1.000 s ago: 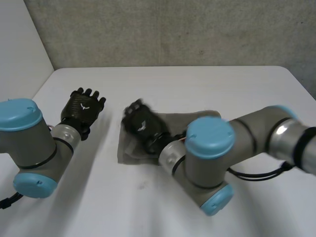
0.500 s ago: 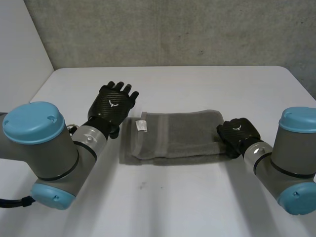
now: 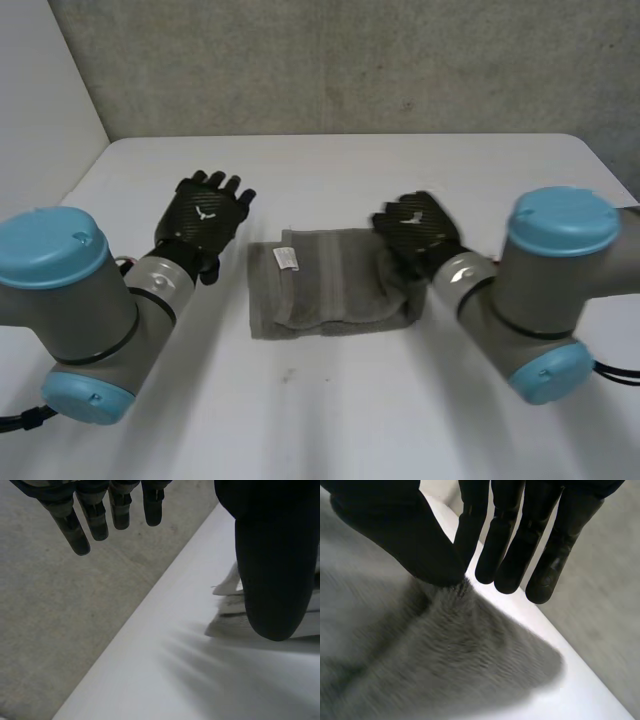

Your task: Fold the towel.

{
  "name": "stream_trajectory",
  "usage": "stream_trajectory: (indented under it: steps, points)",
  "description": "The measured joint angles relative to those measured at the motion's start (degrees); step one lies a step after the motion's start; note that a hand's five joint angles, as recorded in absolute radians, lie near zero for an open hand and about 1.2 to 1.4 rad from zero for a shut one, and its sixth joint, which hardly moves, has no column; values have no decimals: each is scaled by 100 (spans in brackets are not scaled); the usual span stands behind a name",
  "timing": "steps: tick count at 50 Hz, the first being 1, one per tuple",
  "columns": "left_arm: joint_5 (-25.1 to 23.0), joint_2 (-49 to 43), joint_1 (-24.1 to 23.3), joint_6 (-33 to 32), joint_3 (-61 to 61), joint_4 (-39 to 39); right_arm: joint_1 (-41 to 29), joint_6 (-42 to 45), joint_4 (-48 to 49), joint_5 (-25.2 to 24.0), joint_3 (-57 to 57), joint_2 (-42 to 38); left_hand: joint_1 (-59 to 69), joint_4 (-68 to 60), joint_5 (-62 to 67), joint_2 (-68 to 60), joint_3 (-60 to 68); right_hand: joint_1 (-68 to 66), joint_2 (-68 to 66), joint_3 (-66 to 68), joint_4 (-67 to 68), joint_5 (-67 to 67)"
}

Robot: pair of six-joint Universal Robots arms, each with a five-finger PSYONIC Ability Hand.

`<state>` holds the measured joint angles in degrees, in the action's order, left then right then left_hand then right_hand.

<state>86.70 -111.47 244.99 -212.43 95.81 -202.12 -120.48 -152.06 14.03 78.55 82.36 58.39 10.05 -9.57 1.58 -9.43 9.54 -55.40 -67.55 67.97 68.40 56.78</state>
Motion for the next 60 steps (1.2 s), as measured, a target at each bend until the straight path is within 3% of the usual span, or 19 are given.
stream_trajectory:
  steps: [7,15,19,21,22,23,24,27,30,35,42,50,60]
  points:
    - [6,299,260,67,14,6,-1057,-131,19,-658,-886,-701,0,0,0,0,0,-95,0,7,0,22]
    - [-9,418,412,275,68,11,-1709,-180,-46,-818,-1417,-1478,0,0,0,0,0,-95,0,7,0,25]
    - [-25,409,443,368,91,14,-1746,-213,-75,-626,-1492,-1539,0,0,0,0,0,171,441,-457,-447,-318]
    - [-34,379,441,398,97,15,-1648,-284,-91,-301,-1445,-1351,0,0,0,0,0,812,1034,-1050,-1079,-879]
    - [-35,372,439,401,98,15,-1612,-307,-95,-210,-1422,-1290,0,0,0,1,0,2670,3107,-3087,-3017,-2769]
    - [-35,372,439,401,98,15,-1612,-307,-95,-210,-1422,-1290,0,0,0,1,0,2670,3107,-3087,-3017,-2769]
    - [-39,347,425,407,101,15,-1426,-414,-112,175,-1299,-1020,0,0,0,1,0,3556,4426,-4445,-4466,-4304]
    - [-41,329,407,406,104,15,-1131,-569,-138,603,-1086,-676,0,0,0,2,0,3584,4484,-4558,-4641,-4514]
    - [-41,317,381,401,110,15,-590,-820,-198,1051,-650,-171,0,0,0,3,0,3584,4484,-4546,-4629,-4479]
    - [-44,314,360,397,121,11,48,-921,-329,949,8,169,0,0,0,3,0,3560,4463,-4541,-4611,-4428]
    - [-51,257,344,395,129,2,1162,-617,-228,-173,1254,354,0,0,0,3,0,2737,3471,-3507,-3555,-3504]
    - [-53,178,334,396,130,-2,1460,-240,313,-452,1512,156,0,0,0,3,0,1611,2168,-2217,-2264,-2262]
    - [-54,160,330,396,131,-3,1480,-61,589,-258,1464,66,0,0,0,3,0,338,300,-358,-371,-440]
